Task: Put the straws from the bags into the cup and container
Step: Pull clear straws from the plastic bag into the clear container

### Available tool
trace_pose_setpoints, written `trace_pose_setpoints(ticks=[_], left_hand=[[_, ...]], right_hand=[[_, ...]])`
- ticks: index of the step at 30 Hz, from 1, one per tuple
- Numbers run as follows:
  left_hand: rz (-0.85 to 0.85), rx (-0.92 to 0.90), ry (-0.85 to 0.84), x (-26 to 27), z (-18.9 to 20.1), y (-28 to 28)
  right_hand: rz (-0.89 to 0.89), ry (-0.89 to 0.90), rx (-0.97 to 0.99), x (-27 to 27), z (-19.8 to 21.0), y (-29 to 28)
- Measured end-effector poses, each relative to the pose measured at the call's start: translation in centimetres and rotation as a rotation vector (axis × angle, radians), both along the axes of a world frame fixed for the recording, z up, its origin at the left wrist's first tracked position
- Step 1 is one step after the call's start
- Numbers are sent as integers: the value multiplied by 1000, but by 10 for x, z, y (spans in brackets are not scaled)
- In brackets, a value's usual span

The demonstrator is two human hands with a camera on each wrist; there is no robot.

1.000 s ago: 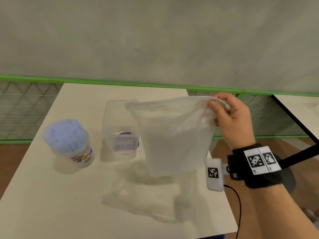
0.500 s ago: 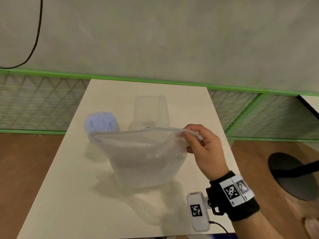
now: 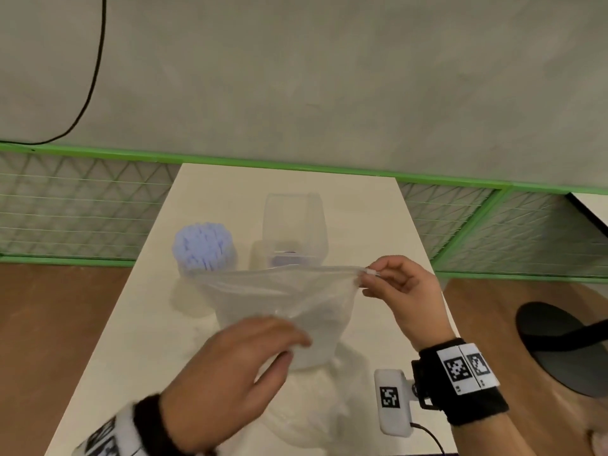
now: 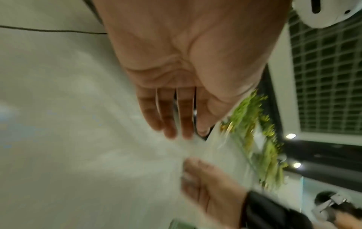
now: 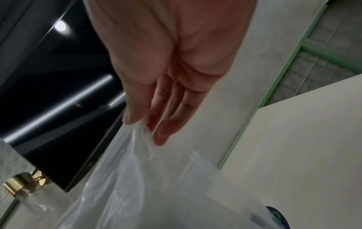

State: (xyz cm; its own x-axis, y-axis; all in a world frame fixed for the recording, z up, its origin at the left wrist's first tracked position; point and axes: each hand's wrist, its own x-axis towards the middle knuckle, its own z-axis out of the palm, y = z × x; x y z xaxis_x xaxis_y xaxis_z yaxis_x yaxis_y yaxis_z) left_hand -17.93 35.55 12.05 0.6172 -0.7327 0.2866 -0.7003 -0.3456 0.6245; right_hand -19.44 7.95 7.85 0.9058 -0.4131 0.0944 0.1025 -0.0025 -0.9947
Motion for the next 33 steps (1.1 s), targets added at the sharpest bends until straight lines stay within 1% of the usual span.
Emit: trace_pose_setpoints(ticks=[2,4,6,8,12,16,18,22,25,27,30,33], left_hand=[[48,-109,-131,14,14,-38],[111,-69,-182,30,23,-70],[159,41,-167,42,16,-94],[169,94,-111,52,7,-114],[169,-31,-78,59,-4,-142],[113,-27,-53,65,-2,-169],[87,-30,-104,66,-1,-177],[113,59,-260,65,-1,-182],[174,153,-330,69,1,-173],[224,185,-361,75,1,-156],[338,178,-433,87,1,-121],[418,191,-453,100,2,-88]], right_hand=[[0,-10,25,-1,2,-2],[-20,-16,2,-1,3,-5],[-46,-21,-35,-1,6,-6],[-71,-23,-76,0,7,-8],[-142,-22,-174,-1,10,-18],[-179,-51,-171,-4,16,-31],[-193,-63,-169,-6,18,-35],[-217,-65,-182,-7,15,-40],[-273,-59,-180,-6,11,-46],[-302,-55,-169,-5,10,-51],[-308,-49,-201,-1,11,-57],[-314,-42,-202,6,12,-64]])
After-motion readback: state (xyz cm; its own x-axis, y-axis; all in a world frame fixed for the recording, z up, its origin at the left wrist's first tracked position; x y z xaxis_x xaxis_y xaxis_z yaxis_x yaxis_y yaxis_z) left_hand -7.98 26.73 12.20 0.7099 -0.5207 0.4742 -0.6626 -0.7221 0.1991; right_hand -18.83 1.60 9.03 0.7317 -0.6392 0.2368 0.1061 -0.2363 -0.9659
